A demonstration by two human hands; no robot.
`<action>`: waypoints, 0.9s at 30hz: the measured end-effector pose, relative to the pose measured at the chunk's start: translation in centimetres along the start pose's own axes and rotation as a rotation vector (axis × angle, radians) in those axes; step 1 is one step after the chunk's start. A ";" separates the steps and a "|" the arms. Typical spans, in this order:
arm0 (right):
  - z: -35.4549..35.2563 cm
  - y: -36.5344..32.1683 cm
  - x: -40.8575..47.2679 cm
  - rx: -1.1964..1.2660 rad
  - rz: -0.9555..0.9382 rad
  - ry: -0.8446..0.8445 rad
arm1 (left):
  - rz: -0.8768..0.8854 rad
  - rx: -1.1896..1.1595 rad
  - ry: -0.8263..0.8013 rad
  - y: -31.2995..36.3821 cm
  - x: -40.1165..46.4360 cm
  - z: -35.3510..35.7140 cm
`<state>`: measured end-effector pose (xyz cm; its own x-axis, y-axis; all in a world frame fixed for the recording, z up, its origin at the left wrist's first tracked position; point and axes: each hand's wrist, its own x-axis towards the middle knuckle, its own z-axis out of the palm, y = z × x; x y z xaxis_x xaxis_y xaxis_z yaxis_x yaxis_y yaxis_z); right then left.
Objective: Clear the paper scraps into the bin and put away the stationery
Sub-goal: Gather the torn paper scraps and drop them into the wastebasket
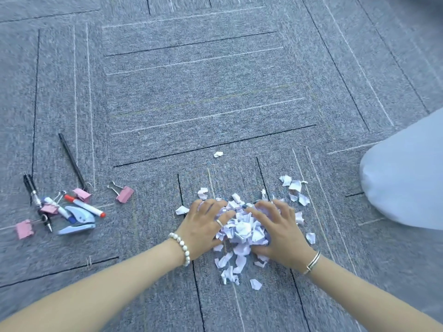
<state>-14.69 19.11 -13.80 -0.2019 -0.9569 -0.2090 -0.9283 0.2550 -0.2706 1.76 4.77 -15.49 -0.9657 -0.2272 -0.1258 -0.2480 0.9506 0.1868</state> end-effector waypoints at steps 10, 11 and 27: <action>0.0 0.9 2.4 0.029 -0.098 0.170 | -0.017 -0.130 -0.091 -0.2 3.1 -3.0; -0.2 1.0 2.4 0.049 -0.089 0.157 | -0.008 -0.134 -0.134 -0.2 3.5 -3.5; -20.1 1.0 4.8 0.073 0.008 0.253 | 0.106 0.005 -0.155 0.4 11.1 -22.6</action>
<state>-22.84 11.97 3.79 -0.2890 -0.9569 0.0282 -0.9035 0.2629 -0.3385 -10.85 -2.13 5.25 -0.9627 -0.0911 -0.2549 -0.1451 0.9686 0.2018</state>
